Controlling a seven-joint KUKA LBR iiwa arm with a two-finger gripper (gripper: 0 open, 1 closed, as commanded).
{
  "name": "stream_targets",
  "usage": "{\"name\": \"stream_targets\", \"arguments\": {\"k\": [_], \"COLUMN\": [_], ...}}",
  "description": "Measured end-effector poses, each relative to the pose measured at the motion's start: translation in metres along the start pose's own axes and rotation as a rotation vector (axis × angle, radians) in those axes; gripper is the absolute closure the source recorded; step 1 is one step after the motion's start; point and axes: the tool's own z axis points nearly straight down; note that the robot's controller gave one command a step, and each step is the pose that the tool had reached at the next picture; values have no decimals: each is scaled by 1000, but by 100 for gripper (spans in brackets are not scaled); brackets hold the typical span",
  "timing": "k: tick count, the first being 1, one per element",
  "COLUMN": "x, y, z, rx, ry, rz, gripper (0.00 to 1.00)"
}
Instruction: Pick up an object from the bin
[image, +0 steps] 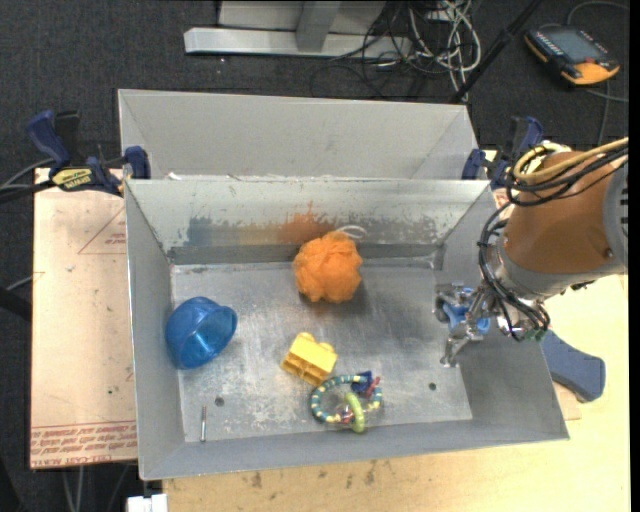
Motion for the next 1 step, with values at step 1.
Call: {"name": "stream_targets", "arguments": {"k": [1], "x": [3], "y": [3], "z": [6], "rx": [-2], "ry": [7], "rz": [-7], "gripper": [100]}}
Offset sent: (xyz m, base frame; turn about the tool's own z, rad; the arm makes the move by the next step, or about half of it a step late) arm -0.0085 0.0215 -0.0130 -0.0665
